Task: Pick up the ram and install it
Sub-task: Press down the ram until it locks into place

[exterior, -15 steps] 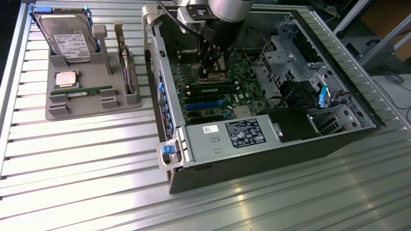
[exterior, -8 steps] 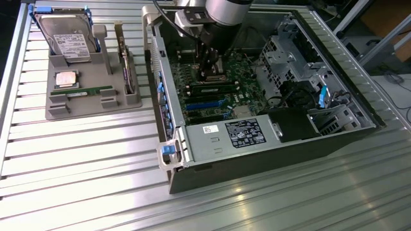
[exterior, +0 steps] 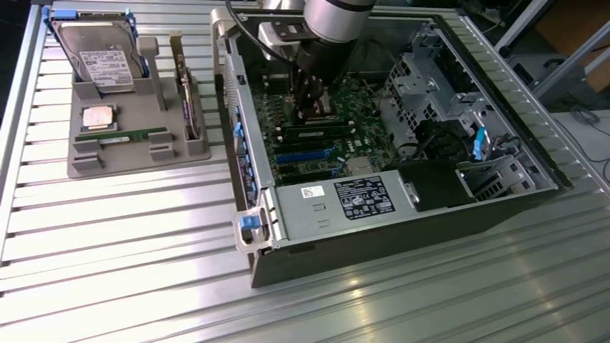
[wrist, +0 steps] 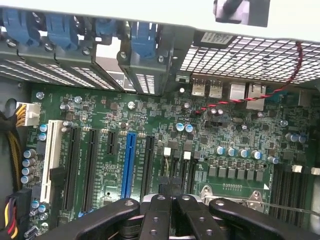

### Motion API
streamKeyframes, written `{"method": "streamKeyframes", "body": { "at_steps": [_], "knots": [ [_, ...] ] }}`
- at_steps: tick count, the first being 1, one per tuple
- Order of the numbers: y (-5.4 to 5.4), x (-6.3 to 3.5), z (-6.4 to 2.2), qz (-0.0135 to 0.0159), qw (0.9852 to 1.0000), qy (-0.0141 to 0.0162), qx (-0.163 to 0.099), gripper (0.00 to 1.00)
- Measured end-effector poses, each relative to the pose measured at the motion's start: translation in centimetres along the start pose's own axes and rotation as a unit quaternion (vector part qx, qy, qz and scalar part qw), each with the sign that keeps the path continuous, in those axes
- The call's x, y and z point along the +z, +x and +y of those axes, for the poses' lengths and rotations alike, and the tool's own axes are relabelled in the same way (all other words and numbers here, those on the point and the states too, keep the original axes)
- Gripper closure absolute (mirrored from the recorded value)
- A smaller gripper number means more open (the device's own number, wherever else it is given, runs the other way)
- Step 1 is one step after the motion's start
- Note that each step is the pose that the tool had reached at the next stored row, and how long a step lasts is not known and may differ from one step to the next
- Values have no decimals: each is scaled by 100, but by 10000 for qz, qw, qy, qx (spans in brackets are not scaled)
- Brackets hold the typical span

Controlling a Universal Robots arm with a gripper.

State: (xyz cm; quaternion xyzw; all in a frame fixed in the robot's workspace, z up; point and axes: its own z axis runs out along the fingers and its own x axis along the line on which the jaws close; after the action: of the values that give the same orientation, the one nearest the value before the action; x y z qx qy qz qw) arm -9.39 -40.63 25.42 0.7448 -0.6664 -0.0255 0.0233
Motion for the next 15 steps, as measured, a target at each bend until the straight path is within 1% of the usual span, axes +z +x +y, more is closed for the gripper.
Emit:
{"method": "streamKeyframes", "body": {
  "at_steps": [1, 4, 7, 11, 15],
  "knots": [
    [2, 23, 1, 11, 10000, -1, -11, 89],
    [1, 69, 8, 23, 10000, -3, -15, 89],
    [0, 154, 14, 37, 10000, -4, -14, 89],
    [3, 190, 13, 46, 10000, -6, -13, 89],
    [4, 214, 11, 48, 10000, -6, -13, 89]
  ]
}}
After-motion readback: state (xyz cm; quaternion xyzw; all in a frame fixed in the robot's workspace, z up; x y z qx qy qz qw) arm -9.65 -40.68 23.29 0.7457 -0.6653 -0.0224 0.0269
